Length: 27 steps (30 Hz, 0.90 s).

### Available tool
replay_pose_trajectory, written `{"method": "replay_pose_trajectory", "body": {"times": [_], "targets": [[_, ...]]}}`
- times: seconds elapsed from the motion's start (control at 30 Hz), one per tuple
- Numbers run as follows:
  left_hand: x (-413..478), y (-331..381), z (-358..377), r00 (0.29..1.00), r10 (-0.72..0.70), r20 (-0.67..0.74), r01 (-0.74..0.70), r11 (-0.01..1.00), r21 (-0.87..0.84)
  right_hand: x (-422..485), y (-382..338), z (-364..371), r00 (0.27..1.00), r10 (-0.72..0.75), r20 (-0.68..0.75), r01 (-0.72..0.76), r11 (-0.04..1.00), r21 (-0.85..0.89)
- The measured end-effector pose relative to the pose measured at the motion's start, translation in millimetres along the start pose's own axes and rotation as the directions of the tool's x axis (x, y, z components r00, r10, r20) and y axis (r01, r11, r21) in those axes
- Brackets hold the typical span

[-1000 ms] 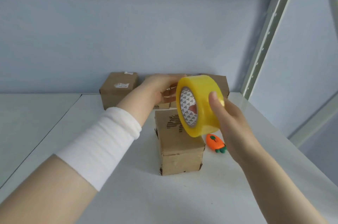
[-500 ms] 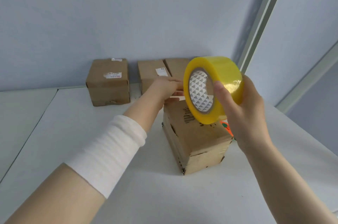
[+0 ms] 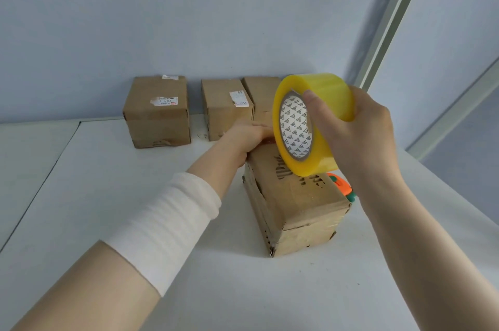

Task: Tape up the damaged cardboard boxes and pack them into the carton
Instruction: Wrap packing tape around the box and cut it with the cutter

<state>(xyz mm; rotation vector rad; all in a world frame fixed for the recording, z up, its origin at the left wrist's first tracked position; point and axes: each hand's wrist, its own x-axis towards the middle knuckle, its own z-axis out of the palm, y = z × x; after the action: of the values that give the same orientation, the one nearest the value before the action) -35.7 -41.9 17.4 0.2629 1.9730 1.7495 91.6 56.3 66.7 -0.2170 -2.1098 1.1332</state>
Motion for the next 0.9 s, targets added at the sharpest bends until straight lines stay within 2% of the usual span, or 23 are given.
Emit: {"method": "replay_pose_trajectory", "body": {"times": [0.2, 0.33, 0.43, 0.57, 0.63, 0.77, 0.9], "targets": [[8.1, 3.6, -9.4, 0.995, -0.059, 0.081, 0.035, 0.964, 0.262, -2.9, 3.3, 1.2, 1.000, 0.001, 0.002, -0.001, 1.000, 0.025], [10.6, 16.4, -11.3, 0.993, -0.068, 0.097, 0.019, 0.898, 0.440, -3.9, 4.7, -0.4, 1.000, 0.029, 0.009, -0.030, 0.998, 0.057], [9.2, 21.0, -11.4, 0.982, -0.147, 0.121, 0.059, 0.841, 0.537, -4.3, 3.6, 0.7, 1.000, 0.028, 0.007, -0.028, 0.997, 0.071], [6.0, 17.2, -13.9, 0.949, -0.270, 0.166, 0.131, 0.811, 0.570, -5.7, 2.8, 2.0, 0.999, 0.041, -0.003, -0.040, 0.996, 0.084], [9.0, 13.1, -12.6, 0.958, -0.214, 0.192, 0.083, 0.844, 0.530, -6.3, 1.9, 2.0, 0.999, 0.046, -0.007, -0.045, 0.996, 0.071], [10.3, 4.6, -10.6, 0.982, -0.001, 0.191, -0.083, 0.899, 0.429, -9.3, 2.6, 1.2, 0.998, 0.052, -0.040, -0.049, 0.996, 0.072], [6.5, 6.4, -14.1, 0.972, -0.048, 0.231, -0.063, 0.891, 0.449, -12.3, 0.3, 1.9, 0.997, 0.066, -0.036, -0.063, 0.995, 0.074]]}}
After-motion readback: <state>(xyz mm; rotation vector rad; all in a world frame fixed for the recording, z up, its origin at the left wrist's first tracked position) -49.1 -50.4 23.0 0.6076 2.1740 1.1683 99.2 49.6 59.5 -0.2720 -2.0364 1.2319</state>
